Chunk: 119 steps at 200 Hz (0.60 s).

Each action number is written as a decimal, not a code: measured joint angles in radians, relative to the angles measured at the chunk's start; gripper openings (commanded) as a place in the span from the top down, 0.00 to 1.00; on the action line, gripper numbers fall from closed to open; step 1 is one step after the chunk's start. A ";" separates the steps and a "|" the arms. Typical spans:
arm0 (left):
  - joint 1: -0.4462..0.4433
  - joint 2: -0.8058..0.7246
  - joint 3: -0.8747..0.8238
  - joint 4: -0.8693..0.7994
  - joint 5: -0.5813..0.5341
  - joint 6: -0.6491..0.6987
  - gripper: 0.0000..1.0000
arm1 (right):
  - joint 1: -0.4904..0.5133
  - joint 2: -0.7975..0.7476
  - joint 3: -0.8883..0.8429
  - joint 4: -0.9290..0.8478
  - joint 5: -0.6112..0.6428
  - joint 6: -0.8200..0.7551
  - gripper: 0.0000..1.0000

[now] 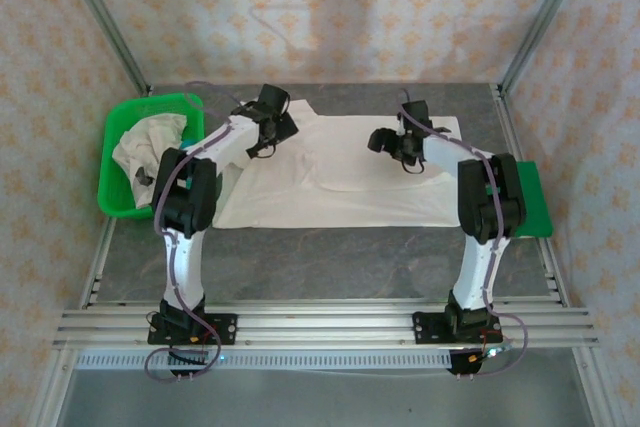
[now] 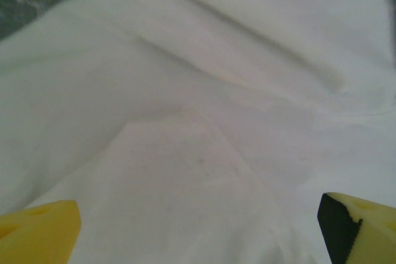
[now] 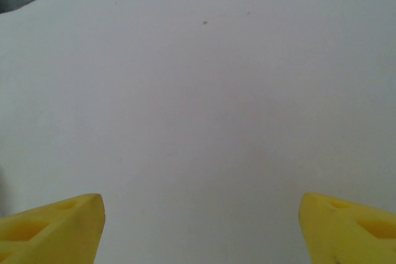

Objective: Fold and stack the t-shirts

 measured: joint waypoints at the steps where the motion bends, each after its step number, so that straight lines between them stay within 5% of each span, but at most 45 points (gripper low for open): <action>1: 0.000 0.002 0.000 -0.001 0.001 0.000 0.00 | 0.000 0.002 0.001 -0.001 0.002 0.000 0.18; 48: 0.000 -0.018 -0.163 0.024 0.015 -0.005 0.00 | 0.000 0.009 -0.043 -0.001 -0.002 0.012 0.18; 119: -0.008 -0.253 -0.491 0.106 0.024 -0.056 0.00 | 0.020 -0.204 -0.337 0.066 -0.029 0.057 0.18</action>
